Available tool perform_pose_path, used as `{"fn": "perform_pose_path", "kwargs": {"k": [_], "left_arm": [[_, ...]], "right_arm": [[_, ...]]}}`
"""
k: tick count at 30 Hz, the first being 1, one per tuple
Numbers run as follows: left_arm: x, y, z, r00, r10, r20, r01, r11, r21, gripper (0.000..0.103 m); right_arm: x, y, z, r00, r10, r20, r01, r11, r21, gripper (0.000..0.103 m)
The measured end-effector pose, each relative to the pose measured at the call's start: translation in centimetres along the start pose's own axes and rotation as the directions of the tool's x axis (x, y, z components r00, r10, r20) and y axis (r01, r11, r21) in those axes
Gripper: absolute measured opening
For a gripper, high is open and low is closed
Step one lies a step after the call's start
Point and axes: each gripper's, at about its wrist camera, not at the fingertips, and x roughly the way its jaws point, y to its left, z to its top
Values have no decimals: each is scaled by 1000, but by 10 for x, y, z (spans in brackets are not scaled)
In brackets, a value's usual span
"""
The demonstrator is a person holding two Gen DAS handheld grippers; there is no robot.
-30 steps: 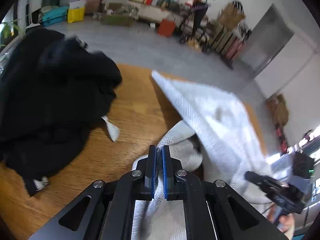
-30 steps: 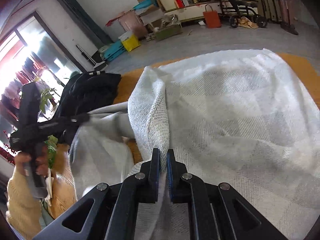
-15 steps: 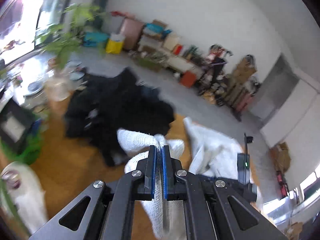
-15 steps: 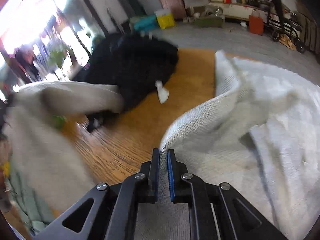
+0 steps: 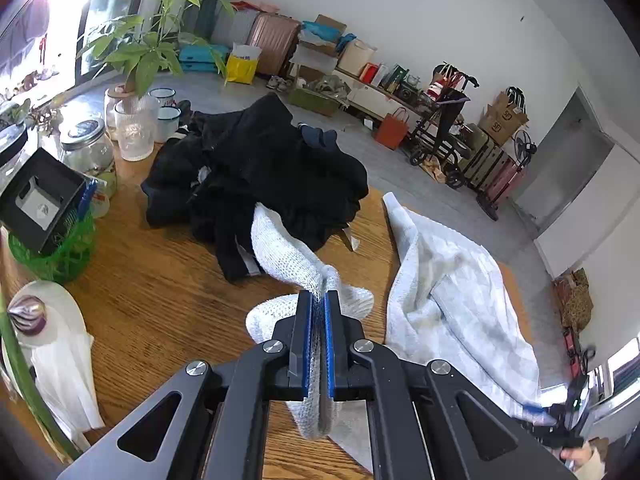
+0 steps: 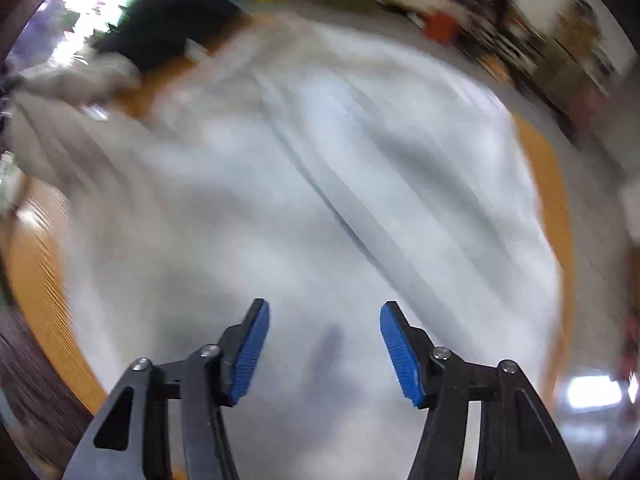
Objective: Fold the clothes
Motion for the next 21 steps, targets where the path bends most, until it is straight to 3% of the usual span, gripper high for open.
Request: {"fn": "perform_pose_path", "kwargs": {"k": [2, 8, 14, 21], "left_arm": [[0, -6, -2, 1000, 6, -6, -6, 1000, -1, 5], [-2, -21, -6, 1000, 6, -20, -6, 1000, 9, 5], [1, -26, -9, 1000, 13, -25, -13, 1000, 14, 5], [14, -20, -15, 997, 23, -72, -23, 1000, 1, 5]], "right_arm": [[9, -36, -40, 996, -20, -84, 27, 996, 84, 54], [29, -70, -83, 982, -54, -182, 80, 987, 138, 43], [27, -77, -99, 975, -62, -212, 90, 988, 124, 42], [17, -106, -140, 971, -20, -240, 76, 971, 225, 46]]}}
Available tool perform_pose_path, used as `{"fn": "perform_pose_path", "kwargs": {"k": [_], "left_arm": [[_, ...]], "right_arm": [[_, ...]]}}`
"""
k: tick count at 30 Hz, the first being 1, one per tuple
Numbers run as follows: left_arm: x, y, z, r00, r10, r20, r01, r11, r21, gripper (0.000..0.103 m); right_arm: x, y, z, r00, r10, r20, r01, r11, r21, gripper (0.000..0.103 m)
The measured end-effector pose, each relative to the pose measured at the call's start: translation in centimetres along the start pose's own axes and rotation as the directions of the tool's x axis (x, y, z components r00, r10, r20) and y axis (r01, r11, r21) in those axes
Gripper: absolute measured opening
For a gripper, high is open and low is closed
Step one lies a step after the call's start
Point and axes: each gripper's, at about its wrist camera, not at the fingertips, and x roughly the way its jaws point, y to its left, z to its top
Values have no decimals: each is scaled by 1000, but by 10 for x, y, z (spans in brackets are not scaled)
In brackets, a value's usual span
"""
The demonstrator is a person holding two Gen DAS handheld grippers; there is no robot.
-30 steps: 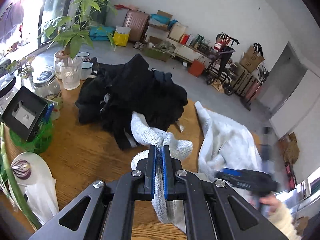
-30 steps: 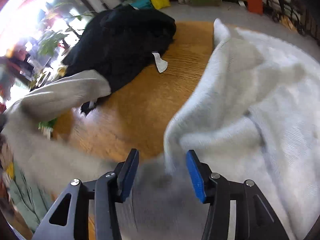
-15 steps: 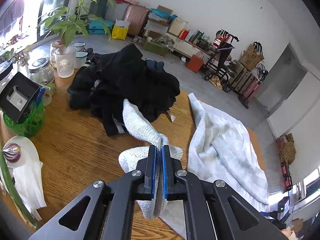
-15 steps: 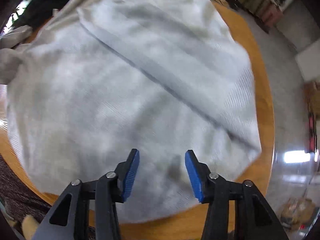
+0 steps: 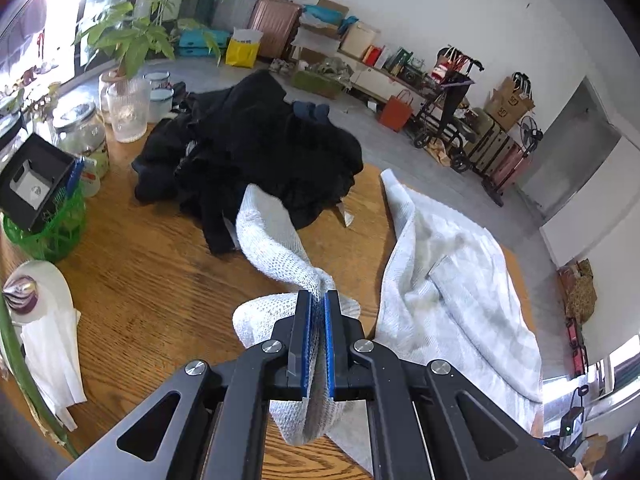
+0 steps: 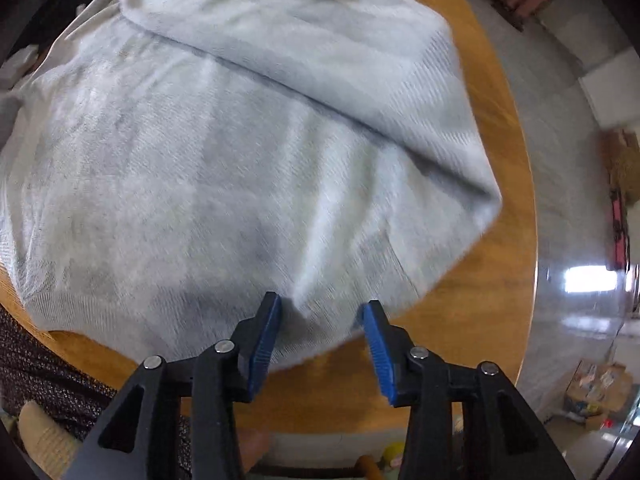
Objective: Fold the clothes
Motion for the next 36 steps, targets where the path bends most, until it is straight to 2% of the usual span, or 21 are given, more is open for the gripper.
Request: {"fn": "perform_pose_path", "kwargs": {"k": [3, 6, 8, 9, 11, 12, 13, 15, 17, 18, 20, 23, 24, 25, 26, 27, 29, 31, 33, 34, 36], "left_arm": [[8, 2, -3, 1000, -4, -31, 4, 1000, 5, 5], [12, 1, -2, 999, -1, -36, 2, 1000, 16, 5], [14, 1, -2, 1000, -11, -22, 11, 1000, 15, 5], [16, 1, -1, 1000, -17, -15, 17, 1000, 10, 5], [24, 3, -2, 999, -28, -33, 28, 1000, 6, 5], [28, 4, -2, 999, -33, -42, 33, 999, 3, 5], [32, 5, -2, 998, -38, -52, 39, 999, 1, 5], [39, 8, -3, 995, -58, -78, 58, 998, 2, 5], [42, 13, -3, 993, -61, -98, 63, 998, 19, 5], [43, 17, -3, 993, -59, -105, 63, 998, 31, 5], [41, 28, -3, 992, -66, -104, 70, 997, 41, 5], [37, 49, -5, 993, -92, -77, 93, 996, -1, 5], [36, 54, -6, 992, -101, -72, 100, 995, -8, 5], [36, 60, -7, 990, -122, -67, 121, 993, -17, 5], [36, 64, -8, 988, -136, -67, 135, 991, -24, 5], [36, 67, -9, 987, -146, -68, 145, 989, -31, 5], [37, 73, -11, 984, -168, -66, 165, 985, -41, 5], [37, 77, -13, 980, -189, -59, 187, 981, -50, 5], [35, 80, -14, 977, -206, -46, 203, 978, -55, 5], [33, 82, -15, 978, -204, -41, 201, 978, -56, 5], [31, 84, -16, 979, -201, -40, 198, 978, -61, 5]], "right_arm": [[-2, -7, -2, 1000, 22, -5, -22, 1000, 23, 47], [-16, -8, 23, 983, 183, 0, -183, 981, 62, 43], [-44, 5, 62, 943, 315, 103, -321, 946, 45, 43], [-59, 17, 86, 924, 353, 145, -359, 933, 17, 44], [-88, 51, 148, 885, 412, 217, -411, 910, -50, 51], [-98, 72, 178, 874, 420, 244, -416, 907, -72, 62], [-107, 92, 208, 863, 427, 270, -418, 904, -94, 66], [-118, 143, 277, 866, 400, 299, -382, 917, -119, 67], [-116, 184, 346, 877, 369, 307, -349, 929, -121, 77], [-116, 206, 370, 885, 360, 295, -342, 933, -113, 83], [-99, 245, 417, 907, 325, 267, -313, 946, -90, 83], [-60, 288, 464, 947, 232, 223, -220, 972, -78, 83], [-48, 295, 472, 959, 198, 204, -185, 980, -79, 79], [-36, 302, 481, 968, 172, 182, -163, 985, -63, 67], [-32, 304, 487, 965, 192, 180, -186, 981, -51, 55], [-28, 305, 490, 953, 239, 186, -236, 971, -39, 49], [-32, 307, 492, 937, 269, 222, -261, 963, -67, 24], [-34, 313, 495, 944, 253, 211, -240, 967, -87, 17], [-41, 316, 497, 942, 247, 229, -231, 968, -95, 15], [-45, 317, 498, 938, 247, 243, -230, 968, -97, 7], [-53, 318, 499, 914, 312, 258, -305, 950, -69, 7]]}}
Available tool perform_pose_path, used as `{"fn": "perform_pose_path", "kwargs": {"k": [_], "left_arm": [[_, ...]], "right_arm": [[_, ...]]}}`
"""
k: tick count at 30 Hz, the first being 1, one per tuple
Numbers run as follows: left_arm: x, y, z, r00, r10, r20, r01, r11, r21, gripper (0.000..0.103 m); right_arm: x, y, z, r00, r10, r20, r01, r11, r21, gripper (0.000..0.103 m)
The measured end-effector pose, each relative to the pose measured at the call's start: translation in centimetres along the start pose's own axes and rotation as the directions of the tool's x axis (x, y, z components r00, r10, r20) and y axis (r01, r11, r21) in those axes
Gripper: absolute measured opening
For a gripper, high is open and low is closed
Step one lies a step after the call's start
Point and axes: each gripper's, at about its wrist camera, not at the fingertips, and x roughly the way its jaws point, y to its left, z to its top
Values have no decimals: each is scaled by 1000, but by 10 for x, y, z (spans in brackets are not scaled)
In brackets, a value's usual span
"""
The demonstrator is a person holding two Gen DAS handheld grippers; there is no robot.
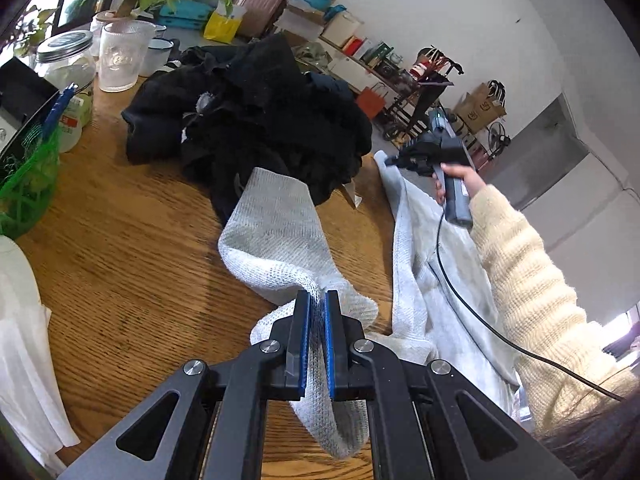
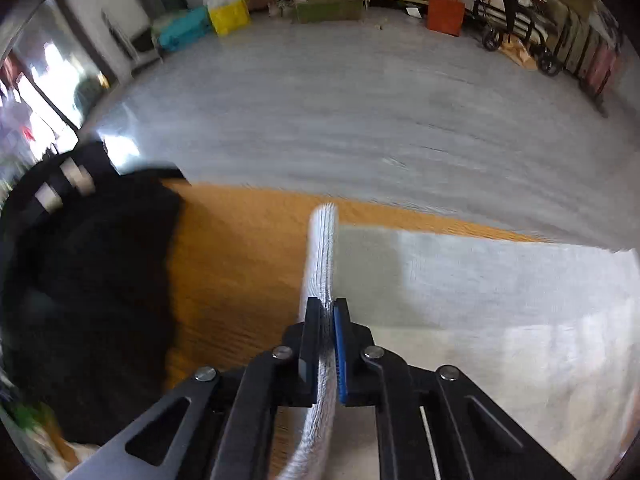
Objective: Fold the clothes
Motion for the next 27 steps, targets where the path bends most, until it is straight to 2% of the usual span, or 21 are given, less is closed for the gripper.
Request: {"fn": "perform_pose_path", "kwargs": {"k": [1, 2, 4, 6, 8, 9, 10, 13, 14, 15, 16, 18, 20, 23, 25, 27], "left_arm": [[-1, 1, -1, 1000, -3, 1, 3, 1000, -4, 5], [-2, 0, 0, 1000, -2, 4, 2, 1000, -4, 5], [-4, 1, 0, 1000, 0, 12, 0, 1000, -11, 5], [-10, 1, 2, 999, -1, 45, 2, 1000, -22, 5], [-20, 1, 4, 995, 0, 97, 3, 999, -32, 5], [-25, 2, 5, 993, 1, 119, 3, 999, -36, 5], [-31, 3, 7, 989, 9, 145, -2, 999, -44, 5], [-39, 10, 12, 985, 49, 164, -35, 995, -91, 5], [-35, 13, 15, 987, 54, 148, -38, 994, -107, 5], [-31, 17, 18, 990, 58, 132, -41, 991, -124, 5], [-23, 18, 22, 991, 88, 102, -75, 989, -130, 9], [-8, 22, 30, 988, 147, 49, -140, 982, -131, 9], [11, 24, 36, 983, 183, -8, -183, 975, -129, 12], [35, 28, 44, 975, 209, -72, -218, 965, -146, 26], [49, 28, 51, 976, 177, -126, -196, 968, -155, 44], [61, 30, 58, 976, 129, -176, -159, 973, -169, 48]], "right_arm": [[-2, 2, 2, 999, 37, 7, -37, 999, 26, 7], [0, 9, 4, 999, 43, -1, -43, 999, 19, 7], [9, 22, 1, 1000, 2, -10, -2, 1000, -16, 8], [14, 23, -1, 999, 41, 16, -42, 999, 21, 10], [20, 19, -7, 993, 96, 66, -102, 992, 81, 29], [23, 16, -7, 988, 137, 75, -144, 983, 112, 61], [22, 10, -10, 979, 182, 91, -194, 970, 150, 73], [3, -9, -23, 960, 259, 106, -276, 937, 215, 75], [-8, -10, -30, 945, 312, 99, -326, 924, 201, 75], [-22, -10, -43, 924, 372, 88, -381, 911, 158, 75], [-35, -10, -56, 902, 425, 74, -431, 895, 115, 74], [-59, -2, -85, 892, 449, 51, -450, 893, 19, 79], [-80, 22, -116, 898, 441, -10, -438, 890, -122, 80], [-89, 66, -146, 913, 398, -91, -406, 859, -314, 80], [-90, 92, -156, 929, 350, -120, -368, 839, -400, 79], [-78, 113, -168, 920, 348, -181, -392, 824, -409, 76]]}}
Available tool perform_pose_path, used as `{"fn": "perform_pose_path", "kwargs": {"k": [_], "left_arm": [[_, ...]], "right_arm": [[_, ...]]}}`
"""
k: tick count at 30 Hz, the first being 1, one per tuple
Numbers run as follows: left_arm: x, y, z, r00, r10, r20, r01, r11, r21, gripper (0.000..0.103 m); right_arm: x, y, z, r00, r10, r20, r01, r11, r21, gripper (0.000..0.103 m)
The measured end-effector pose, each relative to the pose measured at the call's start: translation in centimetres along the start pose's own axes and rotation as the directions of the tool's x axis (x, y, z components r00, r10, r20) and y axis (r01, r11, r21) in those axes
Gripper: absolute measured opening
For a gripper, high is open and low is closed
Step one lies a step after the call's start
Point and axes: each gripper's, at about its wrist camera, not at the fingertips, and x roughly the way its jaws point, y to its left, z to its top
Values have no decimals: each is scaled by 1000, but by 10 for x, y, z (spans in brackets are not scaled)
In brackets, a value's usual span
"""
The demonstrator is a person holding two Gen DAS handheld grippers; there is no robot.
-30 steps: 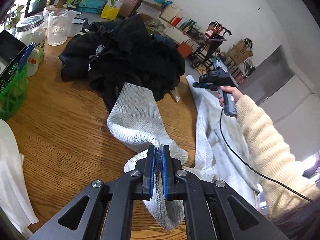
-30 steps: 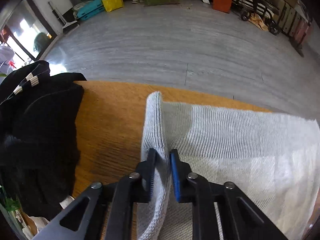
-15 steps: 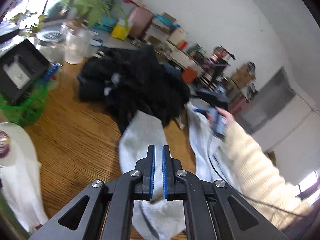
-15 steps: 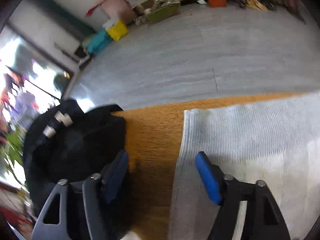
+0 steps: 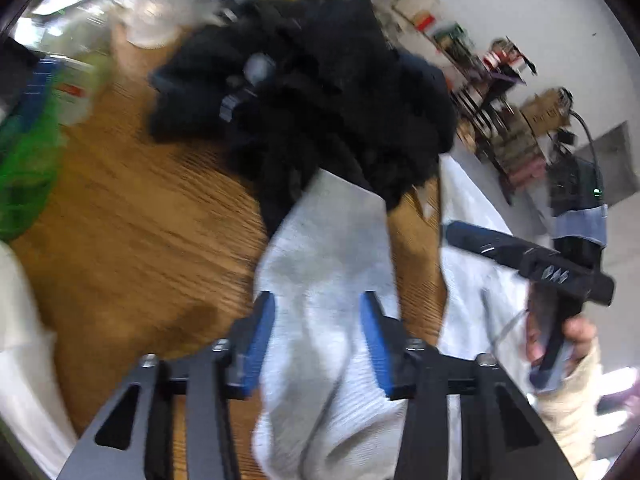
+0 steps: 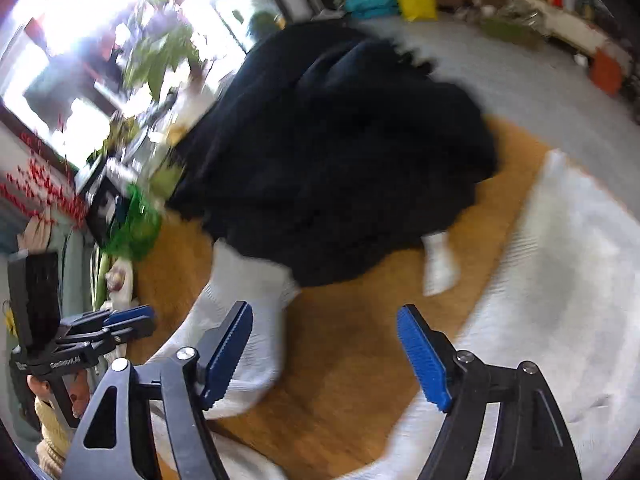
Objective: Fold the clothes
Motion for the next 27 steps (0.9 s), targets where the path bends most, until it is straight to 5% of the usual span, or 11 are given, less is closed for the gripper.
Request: {"fn": "perform_pose_path", "kwargs": {"k": [9, 14, 16, 19, 27], "left_arm": [[-2, 4, 19, 1000, -2, 31, 2, 1000, 1, 52], [0, 14, 18, 999, -15, 52, 16, 1000, -8, 52], [1, 17, 18, 998, -16, 64, 16, 1000, 0, 52], [0, 16, 16, 996, -31, 78, 27, 998, 51, 52], [-1, -7, 9, 965, -260, 34, 249, 951, 183, 52]], "right_arm": [[60, 25, 12, 995, 13, -100, -21, 997, -76, 67], [72, 31, 13, 995, 43, -95, -50, 996, -77, 32], [76, 44, 15, 996, 41, -83, -50, 993, -105, 9], [55, 61, 10, 996, 87, -35, -91, 986, -140, 7], [-44, 84, -33, 999, 1, 32, 7, 967, -254, 7]]}}
